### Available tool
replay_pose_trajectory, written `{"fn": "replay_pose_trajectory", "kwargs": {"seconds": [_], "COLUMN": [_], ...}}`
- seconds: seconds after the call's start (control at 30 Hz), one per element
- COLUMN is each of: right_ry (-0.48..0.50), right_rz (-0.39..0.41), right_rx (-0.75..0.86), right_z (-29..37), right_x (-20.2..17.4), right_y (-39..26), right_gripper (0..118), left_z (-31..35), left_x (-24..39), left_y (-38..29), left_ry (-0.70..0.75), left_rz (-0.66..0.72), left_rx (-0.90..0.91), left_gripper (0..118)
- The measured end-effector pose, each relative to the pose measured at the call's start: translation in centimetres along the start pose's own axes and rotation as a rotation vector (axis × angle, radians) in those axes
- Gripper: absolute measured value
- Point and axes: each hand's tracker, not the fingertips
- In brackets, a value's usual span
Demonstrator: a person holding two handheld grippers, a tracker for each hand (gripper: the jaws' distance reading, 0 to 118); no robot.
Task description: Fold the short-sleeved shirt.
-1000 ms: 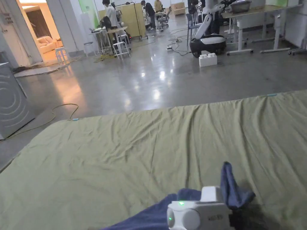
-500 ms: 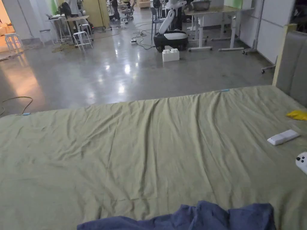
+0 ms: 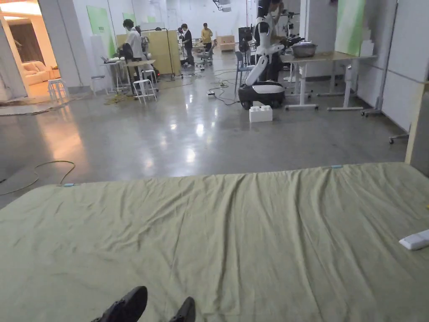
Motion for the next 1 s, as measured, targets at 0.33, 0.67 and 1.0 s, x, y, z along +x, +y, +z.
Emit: {"fn": "replay_pose_trajectory", "kwargs": {"seconds": [0.33, 0.67, 1.0], "right_ry": [-0.043, -0.081, -0.081], "right_rz": [0.08, 0.059, 0.044], "right_rx": [0.067, 0.05, -0.018], "right_z": [2.4, 1.9, 1.0], "right_x": [-1.0, -0.6, 0.3], "right_y": [0.9, 1.1, -0.2], "right_gripper": [1, 0, 0], "left_z": [5.8, 5.8, -0.9], "left_x": [-0.8, -2.1, -5.8], "left_y": [-1.1, -0.6, -3.9], "left_ry": [0.206, 0.212, 0.13], "left_rz": [-0.1, -0.053, 0.029], "left_rx": [-0.084, -0.087, -0.326], "left_gripper": [0, 0, 0]}}
